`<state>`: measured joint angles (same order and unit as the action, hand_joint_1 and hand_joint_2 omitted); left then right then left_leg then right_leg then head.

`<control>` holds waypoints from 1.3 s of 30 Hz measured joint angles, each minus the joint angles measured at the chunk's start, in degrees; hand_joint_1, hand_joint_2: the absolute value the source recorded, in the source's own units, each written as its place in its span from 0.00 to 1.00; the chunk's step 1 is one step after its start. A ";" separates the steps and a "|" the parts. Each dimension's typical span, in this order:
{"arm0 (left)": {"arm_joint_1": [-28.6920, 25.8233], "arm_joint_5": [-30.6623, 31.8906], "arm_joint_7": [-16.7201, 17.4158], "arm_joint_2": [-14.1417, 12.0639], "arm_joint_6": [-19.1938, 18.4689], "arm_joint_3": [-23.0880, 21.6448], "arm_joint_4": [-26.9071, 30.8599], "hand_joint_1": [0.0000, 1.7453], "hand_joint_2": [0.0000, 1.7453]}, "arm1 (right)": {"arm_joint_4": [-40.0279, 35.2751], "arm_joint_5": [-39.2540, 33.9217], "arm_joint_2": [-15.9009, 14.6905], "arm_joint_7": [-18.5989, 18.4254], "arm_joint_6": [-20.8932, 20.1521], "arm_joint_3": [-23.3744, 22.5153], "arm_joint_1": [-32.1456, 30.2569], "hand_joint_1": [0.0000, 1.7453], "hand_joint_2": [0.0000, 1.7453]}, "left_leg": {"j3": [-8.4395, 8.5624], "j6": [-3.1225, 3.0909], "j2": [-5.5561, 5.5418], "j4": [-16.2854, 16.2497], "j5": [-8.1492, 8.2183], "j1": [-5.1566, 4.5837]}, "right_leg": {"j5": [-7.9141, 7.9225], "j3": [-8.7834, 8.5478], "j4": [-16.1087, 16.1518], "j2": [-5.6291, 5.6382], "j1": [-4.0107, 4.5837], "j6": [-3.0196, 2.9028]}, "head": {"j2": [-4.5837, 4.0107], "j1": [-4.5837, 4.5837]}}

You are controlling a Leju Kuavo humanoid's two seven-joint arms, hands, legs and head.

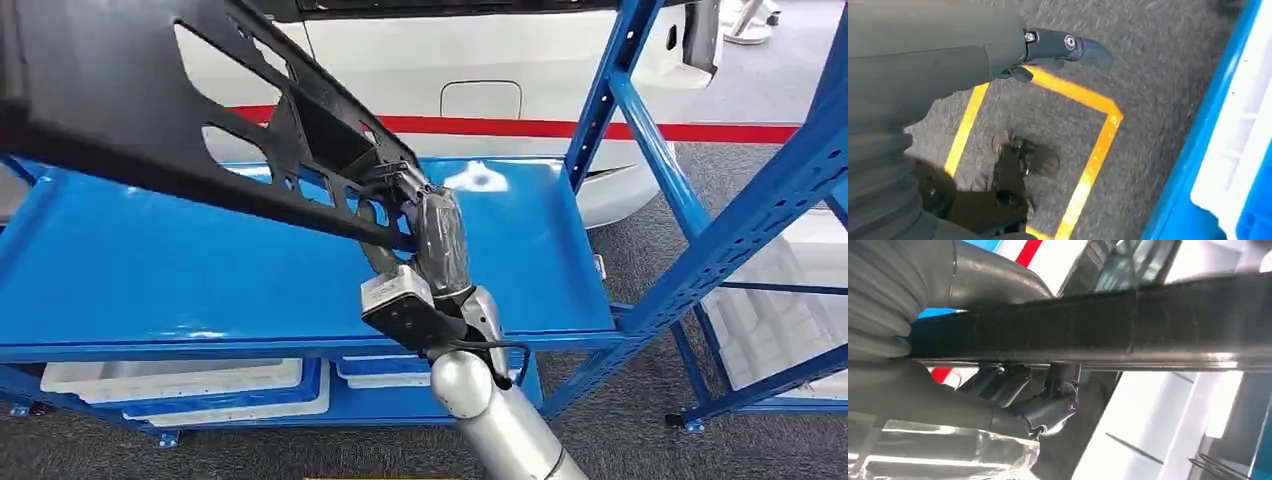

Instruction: Take the parts from the cabinet and place them on the table.

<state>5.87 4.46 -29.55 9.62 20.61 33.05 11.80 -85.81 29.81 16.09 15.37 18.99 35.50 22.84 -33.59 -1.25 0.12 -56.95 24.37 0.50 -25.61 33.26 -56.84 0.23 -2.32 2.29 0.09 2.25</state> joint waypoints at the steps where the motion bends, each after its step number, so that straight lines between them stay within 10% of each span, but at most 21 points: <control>1: -0.15 -0.46 -0.22 0.13 0.33 0.61 0.00 0.00 1.00 | 0.61 -0.52 0.57 0.20 -0.04 0.00 0.12 1.00 1.00 | -0.10 0.25 -0.05 0.01 -0.10 0.16 | -0.08 0.06 -0.16 0.01 0.13 -0.27 | 0.00 0.17; 4: -0.70 -0.87 -0.22 0.30 0.52 1.55 -0.04 0.00 1.00 | 1.46 -1.20 1.29 0.46 -0.06 -0.02 0.37 1.00 1.00 | -0.34 0.97 -0.07 -0.61 0.40 1.01 | 0.25 -0.18 -0.02 0.04 -0.26 -1.28 | 0.00 0.17; 9: -1.14 -1.68 0.61 -0.70 -3.81 2.95 -0.07 0.00 1.00 | 3.49 -2.83 2.84 0.63 -0.46 0.15 1.24 1.00 1.00 | -8.82 1.91 -0.05 -18.83 8.70 1.18 | 0.11 -0.23 -0.05 -0.02 0.46 -2.25 | 0.00 0.17; 11: -1.31 -2.25 0.88 -1.56 -3.69 3.45 -0.07 0.00 1.00 | 4.87 -4.48 3.47 0.52 -0.74 0.94 1.86 1.00 1.00 | -7.17 1.67 -0.06 -14.80 5.44 1.18 | 0.08 -0.33 -0.06 0.25 0.59 -2.29 | 0.00 0.20; 13: -1.23 -2.69 1.51 -1.33 1.06 4.09 -0.07 0.00 1.00 | 5.77 -6.16 4.31 0.55 -1.05 1.64 2.85 1.00 1.00 | -2.02 0.88 -0.07 -4.51 0.45 1.16 | 0.06 -0.59 -0.05 0.55 0.70 -2.27 | 0.00 0.22; 19: -0.88 -2.91 3.84 0.33 7.02 5.59 -0.09 0.00 1.00 | 8.15 -9.42 4.92 -0.50 -1.84 3.84 6.71 1.00 1.00 | -0.12 -0.85 -0.20 0.34 -0.47 0.74 | -0.11 0.45 -0.14 0.20 1.36 -0.80 | 0.00 0.18; 23: -0.71 -3.01 4.31 1.16 7.08 6.05 -0.09 0.00 1.00 | 9.17 -9.53 4.72 -0.63 -1.70 4.74 8.00 1.00 1.00 | -0.27 -1.41 -0.11 0.53 -0.79 0.22 | -6.74 7.45 -15.07 0.10 1.33 -1.73 | 0.00 -0.35; 25: -0.72 -3.23 4.35 1.16 7.10 6.12 -0.09 0.00 1.00 | 9.70 -9.55 4.57 -0.74 -1.70 4.87 7.99 1.00 1.00 | -0.32 -1.41 -0.19 0.50 -0.80 0.04 | -7.06 9.33 -18.46 0.09 1.34 -1.11 | 0.00 -0.37; 29: -0.68 -3.23 4.37 1.49 7.10 6.14 -0.09 0.00 1.00 | 10.14 -9.55 4.63 -0.81 -1.68 5.33 8.53 1.00 1.00 | -0.39 -1.13 -0.43 -0.03 -0.64 -0.11 | -0.49 0.14 -0.50 -0.19 1.42 -0.62 | 0.00 -0.46; 35: -0.68 -3.26 4.57 1.55 7.19 6.23 -0.11 0.00 1.00 | 10.38 -9.59 4.92 -0.83 -1.66 5.68 8.84 1.00 1.00 | -1.11 0.73 -0.43 -1.36 0.26 0.10 | 0.66 -0.42 0.55 -0.05 0.80 -2.68 | 0.00 -0.33; 39: -0.71 -3.76 4.44 1.57 6.64 6.55 -0.11 0.00 1.00 | 11.17 -10.56 4.89 -1.05 -0.74 6.25 9.61 1.00 1.00 | -8.28 2.09 -0.33 -17.79 8.69 0.74 | 0.73 -0.24 0.52 -0.09 1.02 -2.97 | 0.00 0.20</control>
<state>5.16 0.70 -25.11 11.19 27.25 39.60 11.69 -74.64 19.25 20.98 14.32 18.25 41.75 32.45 -41.87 0.84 -0.20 -74.74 33.06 1.23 -24.88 33.02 -56.32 0.14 -1.30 -0.68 0.09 2.45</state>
